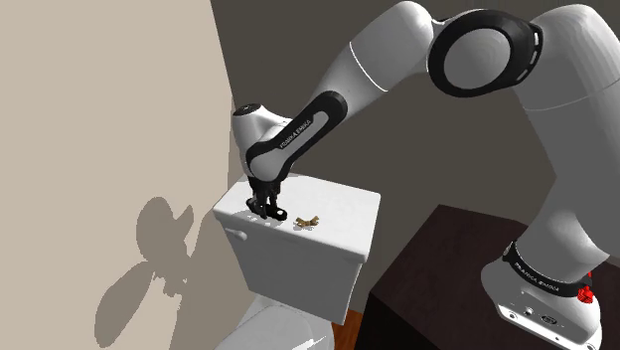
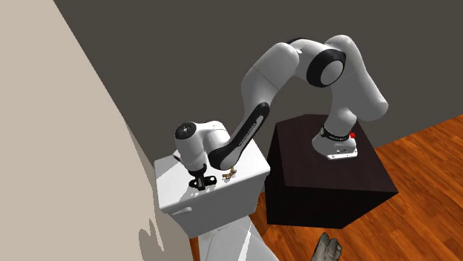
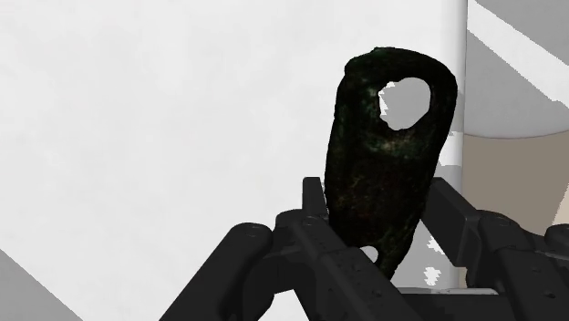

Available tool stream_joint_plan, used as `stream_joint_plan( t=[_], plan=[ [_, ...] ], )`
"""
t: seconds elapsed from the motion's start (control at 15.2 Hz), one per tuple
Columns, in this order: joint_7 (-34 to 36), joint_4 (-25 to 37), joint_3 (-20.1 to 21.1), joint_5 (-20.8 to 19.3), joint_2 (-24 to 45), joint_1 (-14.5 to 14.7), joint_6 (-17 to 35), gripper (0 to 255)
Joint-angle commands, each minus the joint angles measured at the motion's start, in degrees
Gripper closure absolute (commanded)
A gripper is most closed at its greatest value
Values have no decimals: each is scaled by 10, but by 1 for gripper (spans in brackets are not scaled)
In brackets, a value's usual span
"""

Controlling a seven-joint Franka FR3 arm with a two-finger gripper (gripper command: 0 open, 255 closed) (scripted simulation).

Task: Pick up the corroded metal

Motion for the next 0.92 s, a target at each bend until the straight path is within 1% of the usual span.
stream_joint_plan(
  t=[0.0, 0.33, 0.86],
  plan=[
    [0, -1, 1, 0, 1, 1, 1, 255],
    [1, 1, 1, 0, 3, 2, 0, 255],
    [-3, -3, 8, 8, -39, -3, -38, 255]
  ],
)
